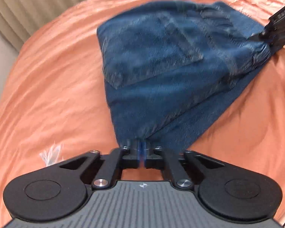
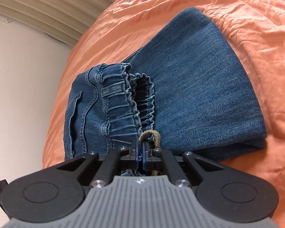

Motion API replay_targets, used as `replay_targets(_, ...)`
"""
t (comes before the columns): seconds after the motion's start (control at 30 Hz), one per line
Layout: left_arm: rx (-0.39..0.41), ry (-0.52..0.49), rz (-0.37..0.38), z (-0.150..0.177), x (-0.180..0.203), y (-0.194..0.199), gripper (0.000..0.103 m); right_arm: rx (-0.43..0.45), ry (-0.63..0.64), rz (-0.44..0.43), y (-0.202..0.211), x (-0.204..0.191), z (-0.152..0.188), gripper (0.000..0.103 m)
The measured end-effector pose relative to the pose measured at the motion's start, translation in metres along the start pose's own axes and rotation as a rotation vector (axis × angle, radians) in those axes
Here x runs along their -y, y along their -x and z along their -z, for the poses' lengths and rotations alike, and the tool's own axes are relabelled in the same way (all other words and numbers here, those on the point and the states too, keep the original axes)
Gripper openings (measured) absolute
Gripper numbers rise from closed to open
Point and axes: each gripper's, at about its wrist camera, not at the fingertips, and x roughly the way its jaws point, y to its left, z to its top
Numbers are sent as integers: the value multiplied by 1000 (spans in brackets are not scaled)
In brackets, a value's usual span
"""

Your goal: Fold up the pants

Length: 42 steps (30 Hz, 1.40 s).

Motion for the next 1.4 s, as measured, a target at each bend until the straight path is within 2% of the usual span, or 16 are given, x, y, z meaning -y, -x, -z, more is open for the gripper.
replay_targets(0.07,-50,24,-30,14,-10,-9,0,-13,13,17,-2,-1,0,0)
replay_targets(0.1,-42,59,-12,19,-17,-7,0,-14,5,11,-3,0,-2,0)
replay_targets(0.17,9,156,47,23,-34,6,0,-16,-6,3,0,0,-5,0)
replay_targets(0.23,56,201,67,19,-46,19,1,-8,16,9,2,-2,-6,3)
replay_targets(0.33,104,256,93,0,-58,33,8,32,7,-12,13,1,-9,15)
replay_targets(0.4,129,297,119,-13,-65,37,13,52,-31,-76,22,8,-13,34)
replay_targets(0.43,141,321,135,-21,-70,36,17,66,-56,-111,24,12,-16,38)
replay_targets(0.5,166,371,169,-34,-74,35,21,80,-108,-171,23,20,-23,56)
replay_targets(0.57,192,418,199,-50,-74,30,26,87,-166,-234,17,25,-32,62)
replay_targets(0.67,226,456,213,-69,-79,20,28,91,-235,-310,1,31,-48,61)
replay_targets(0.77,229,479,213,-83,-83,6,29,80,-251,-282,-18,35,-55,57)
replay_targets(0.87,228,482,210,-93,-88,-5,29,59,-285,-280,-36,40,-58,47)
replay_targets(1.03,215,525,213,-96,-102,-19,29,44,-335,-338,-56,43,-61,36)
replay_targets(1.07,211,534,216,-96,-104,-21,29,44,-330,-332,-56,41,-60,25)
replay_targets(1.17,211,543,213,-95,-108,-22,28,76,-230,-291,-44,24,-60,15)
replay_targets(1.4,260,546,198,-90,-108,-5,29,260,34,-347,32,-41,-62,13)
